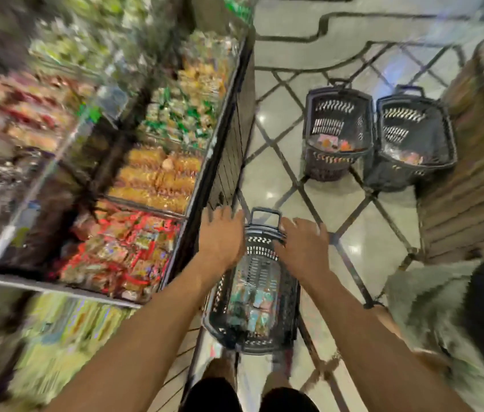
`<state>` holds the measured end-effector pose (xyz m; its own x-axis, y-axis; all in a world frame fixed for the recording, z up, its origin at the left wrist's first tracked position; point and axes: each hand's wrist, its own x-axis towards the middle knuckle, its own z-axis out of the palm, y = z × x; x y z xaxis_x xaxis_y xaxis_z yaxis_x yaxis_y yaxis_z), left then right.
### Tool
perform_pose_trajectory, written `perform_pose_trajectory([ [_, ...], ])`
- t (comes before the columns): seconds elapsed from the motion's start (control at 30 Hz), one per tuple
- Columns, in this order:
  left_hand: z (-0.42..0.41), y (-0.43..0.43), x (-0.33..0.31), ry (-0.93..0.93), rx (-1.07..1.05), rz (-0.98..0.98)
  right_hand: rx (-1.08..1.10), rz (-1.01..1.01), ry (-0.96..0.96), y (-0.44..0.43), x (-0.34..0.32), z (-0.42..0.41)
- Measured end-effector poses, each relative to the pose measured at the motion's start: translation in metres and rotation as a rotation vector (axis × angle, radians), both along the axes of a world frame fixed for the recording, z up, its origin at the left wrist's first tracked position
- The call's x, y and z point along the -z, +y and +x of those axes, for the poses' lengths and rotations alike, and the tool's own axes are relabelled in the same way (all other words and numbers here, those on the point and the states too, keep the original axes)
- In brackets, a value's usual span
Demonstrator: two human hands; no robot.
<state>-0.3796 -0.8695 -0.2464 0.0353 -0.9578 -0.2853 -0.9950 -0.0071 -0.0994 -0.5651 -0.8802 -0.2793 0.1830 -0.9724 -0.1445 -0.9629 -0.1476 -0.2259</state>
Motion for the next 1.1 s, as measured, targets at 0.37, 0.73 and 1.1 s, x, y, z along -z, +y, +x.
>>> perform_pose_trajectory([
  [0.37, 0.057, 0.079, -0.190, -0.057, -0.273, -0.329, -0.318, -0.097, -0.053, 0.017, -0.193, 0.062],
  [0.73, 0.176, 0.271, -0.262, -0.184, -0.703, -0.362, -0.760, -0.240, -0.133, 0.137, -0.271, 0.242],
  [1.1, 0.252, 0.590, -0.291, -0.317, -1.133, -0.359, -1.208, -0.276, -0.204, 0.408, -0.306, 0.398],
])
